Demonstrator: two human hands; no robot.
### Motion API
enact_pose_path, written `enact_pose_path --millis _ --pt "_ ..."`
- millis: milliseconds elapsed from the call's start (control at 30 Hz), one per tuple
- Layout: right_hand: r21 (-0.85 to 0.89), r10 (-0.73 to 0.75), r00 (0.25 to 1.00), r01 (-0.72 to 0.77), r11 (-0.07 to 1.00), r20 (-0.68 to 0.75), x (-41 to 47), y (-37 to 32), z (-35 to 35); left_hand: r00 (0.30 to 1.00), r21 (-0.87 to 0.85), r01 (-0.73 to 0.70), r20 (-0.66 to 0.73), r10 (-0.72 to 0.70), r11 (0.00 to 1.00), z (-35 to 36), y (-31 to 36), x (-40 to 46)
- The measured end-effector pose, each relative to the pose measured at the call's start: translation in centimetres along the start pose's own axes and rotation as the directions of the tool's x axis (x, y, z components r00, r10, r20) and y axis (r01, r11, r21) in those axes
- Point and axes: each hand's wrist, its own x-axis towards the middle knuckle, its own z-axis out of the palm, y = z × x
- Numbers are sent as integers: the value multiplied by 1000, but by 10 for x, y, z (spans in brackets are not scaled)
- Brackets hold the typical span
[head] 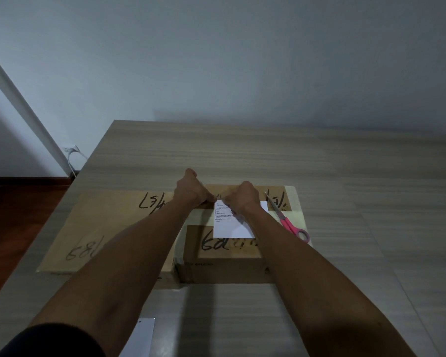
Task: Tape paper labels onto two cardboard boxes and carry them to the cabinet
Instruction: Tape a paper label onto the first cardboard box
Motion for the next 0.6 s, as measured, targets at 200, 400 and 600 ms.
enact_pose_path --millis 200,400,600 --pt "68 28 1000 -28 997 1 1 4 1 999 -65 39 -28 -41 997 -2 -4 1" --pt "155 66 996 -74 985 59 6 4 -2 998 -59 -27 -56 23 998 0 -6 -8" --pt "208 -49 996 32 978 74 0 -3 -13 941 -122 -329 46 337 936 -9 -17 -28"
